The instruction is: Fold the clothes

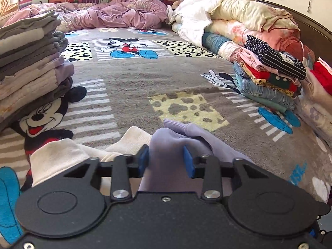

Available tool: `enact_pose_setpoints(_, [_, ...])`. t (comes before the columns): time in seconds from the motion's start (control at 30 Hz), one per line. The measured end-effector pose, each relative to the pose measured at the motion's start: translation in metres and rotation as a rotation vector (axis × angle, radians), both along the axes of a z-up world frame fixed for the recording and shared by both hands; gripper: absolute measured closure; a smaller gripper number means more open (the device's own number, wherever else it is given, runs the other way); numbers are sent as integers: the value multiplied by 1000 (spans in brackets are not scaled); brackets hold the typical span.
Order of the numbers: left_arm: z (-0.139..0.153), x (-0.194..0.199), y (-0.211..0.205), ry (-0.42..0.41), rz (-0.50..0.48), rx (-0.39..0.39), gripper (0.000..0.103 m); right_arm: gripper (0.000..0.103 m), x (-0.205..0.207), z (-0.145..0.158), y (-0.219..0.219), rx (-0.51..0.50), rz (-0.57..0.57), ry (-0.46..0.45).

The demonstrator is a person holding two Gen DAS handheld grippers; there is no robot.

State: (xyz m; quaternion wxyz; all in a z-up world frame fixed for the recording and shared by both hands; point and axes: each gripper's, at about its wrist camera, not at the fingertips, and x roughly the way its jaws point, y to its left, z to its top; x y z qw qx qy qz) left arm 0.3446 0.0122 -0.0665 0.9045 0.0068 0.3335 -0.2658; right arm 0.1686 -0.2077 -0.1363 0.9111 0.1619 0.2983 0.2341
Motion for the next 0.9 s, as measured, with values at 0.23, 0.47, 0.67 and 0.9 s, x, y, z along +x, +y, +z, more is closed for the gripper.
enact_pose_setpoints(0.23, [21,-21,13,-102,29,-37,99,0,0,-3,-8,65,-2,-5])
enact_pose_setpoints(0.47, [53,-79,67,-239,178,-94,100,0,-2,-5,-11,92,-7,-21])
enact_pose_setpoints(0.67, [58,-133,131,-277,365,-141,100,0,-3,-7,-14,113,-12,-31])
enact_pose_setpoints(0.9, [40,-194,208,-259,623,-213,100,0,-5,-9,-17,138,-15,-39])
